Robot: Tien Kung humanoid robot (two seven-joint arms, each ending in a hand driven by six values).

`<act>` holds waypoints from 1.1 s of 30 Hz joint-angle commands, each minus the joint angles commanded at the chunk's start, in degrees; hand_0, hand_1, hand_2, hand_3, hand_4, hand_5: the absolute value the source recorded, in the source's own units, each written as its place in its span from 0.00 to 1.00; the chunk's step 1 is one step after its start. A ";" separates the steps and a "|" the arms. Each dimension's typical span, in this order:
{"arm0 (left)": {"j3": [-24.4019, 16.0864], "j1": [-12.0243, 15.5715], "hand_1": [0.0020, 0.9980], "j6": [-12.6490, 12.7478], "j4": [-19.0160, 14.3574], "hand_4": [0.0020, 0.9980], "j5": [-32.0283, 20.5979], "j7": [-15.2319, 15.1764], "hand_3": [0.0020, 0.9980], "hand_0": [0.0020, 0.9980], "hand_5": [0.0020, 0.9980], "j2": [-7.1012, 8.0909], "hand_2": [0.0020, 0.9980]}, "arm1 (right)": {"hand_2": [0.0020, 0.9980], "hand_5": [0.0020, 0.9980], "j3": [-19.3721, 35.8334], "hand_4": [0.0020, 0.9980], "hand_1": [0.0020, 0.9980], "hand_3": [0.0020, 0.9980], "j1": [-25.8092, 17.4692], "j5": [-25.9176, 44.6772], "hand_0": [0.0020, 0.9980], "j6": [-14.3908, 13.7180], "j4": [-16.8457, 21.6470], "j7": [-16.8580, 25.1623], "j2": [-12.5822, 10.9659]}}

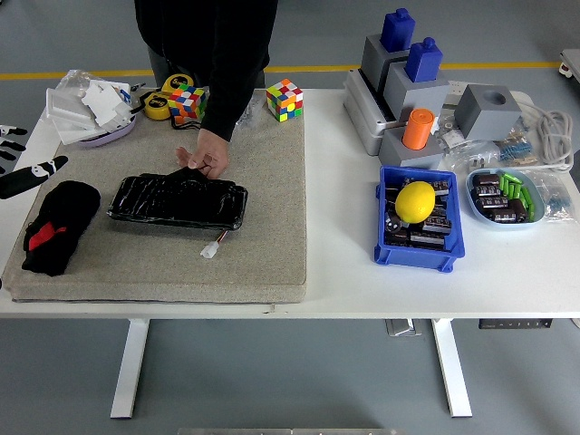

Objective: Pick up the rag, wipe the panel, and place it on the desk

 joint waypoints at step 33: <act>-6.57 0.52 0.58 -3.99 -19.95 1.00 -2.75 8.77 0.76 0.38 0.71 6.57 0.65 | 0.67 0.58 -0.95 1.00 0.62 0.60 0.18 0.70 0.71 -0.38 0.20 0.53 0.09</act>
